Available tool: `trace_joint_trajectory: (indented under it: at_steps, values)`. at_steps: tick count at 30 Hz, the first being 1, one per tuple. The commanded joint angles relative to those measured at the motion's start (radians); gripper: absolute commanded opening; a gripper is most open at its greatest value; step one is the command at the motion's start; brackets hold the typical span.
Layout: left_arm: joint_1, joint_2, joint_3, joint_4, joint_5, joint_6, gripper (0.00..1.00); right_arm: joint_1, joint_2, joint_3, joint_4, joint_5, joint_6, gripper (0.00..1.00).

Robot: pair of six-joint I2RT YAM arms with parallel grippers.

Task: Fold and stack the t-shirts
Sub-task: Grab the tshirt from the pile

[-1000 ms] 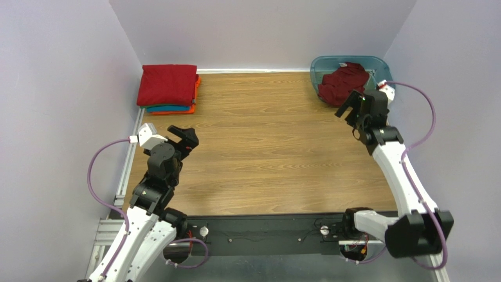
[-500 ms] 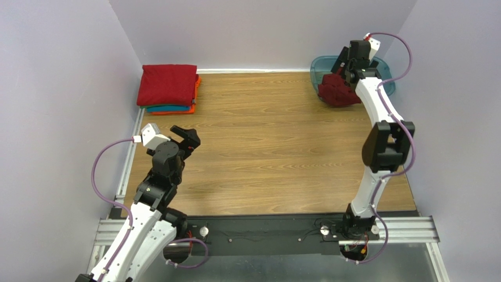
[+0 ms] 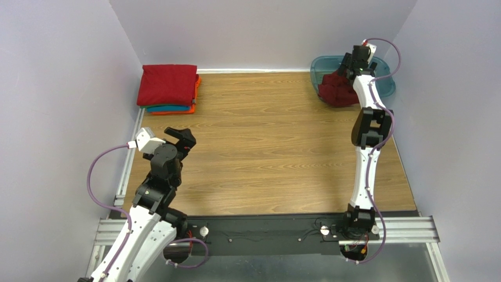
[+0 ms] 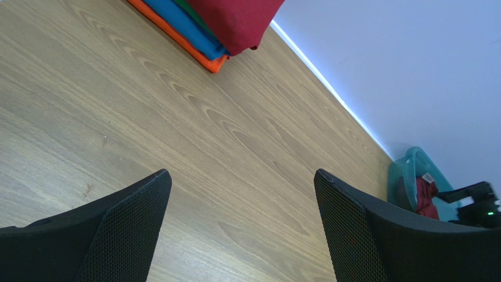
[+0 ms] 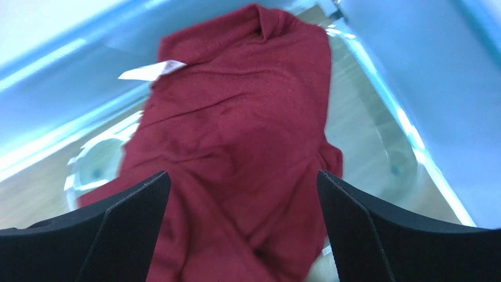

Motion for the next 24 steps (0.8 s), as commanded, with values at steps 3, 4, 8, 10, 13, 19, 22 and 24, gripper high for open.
trace_joint_trajectory:
  at_steps: [3,4,8,10,13,19,22,24]
  values:
    - [0.003,-0.019,0.002,-0.017,-0.072,-0.028,0.98,-0.020,0.155,0.124,-0.005,-0.092,-0.047,1.00]
    - [0.003,-0.019,0.005,-0.021,-0.076,-0.028,0.98,-0.023,0.167,0.124,0.006,-0.113,-0.039,1.00]
    - [0.003,-0.016,0.023,-0.041,-0.093,-0.041,0.98,-0.033,0.210,0.114,0.017,-0.143,-0.027,1.00]
    - [0.005,-0.015,0.025,-0.043,-0.099,-0.045,0.98,-0.033,0.227,0.092,0.020,-0.182,-0.033,1.00]
    - [0.003,-0.015,0.028,-0.043,-0.105,-0.047,0.98,-0.034,0.238,0.072,0.021,-0.231,-0.037,0.98]
    - [0.003,-0.015,0.046,-0.063,-0.113,-0.048,0.98,-0.033,0.217,0.080,0.026,-0.296,-0.039,0.47]
    - [0.003,-0.022,0.052,-0.072,-0.112,-0.056,0.98,-0.033,0.174,0.089,0.031,-0.314,-0.030,0.25]
    - [0.003,-0.028,0.051,-0.071,-0.107,-0.056,0.98,-0.033,0.128,0.091,0.037,-0.322,-0.022,0.13]
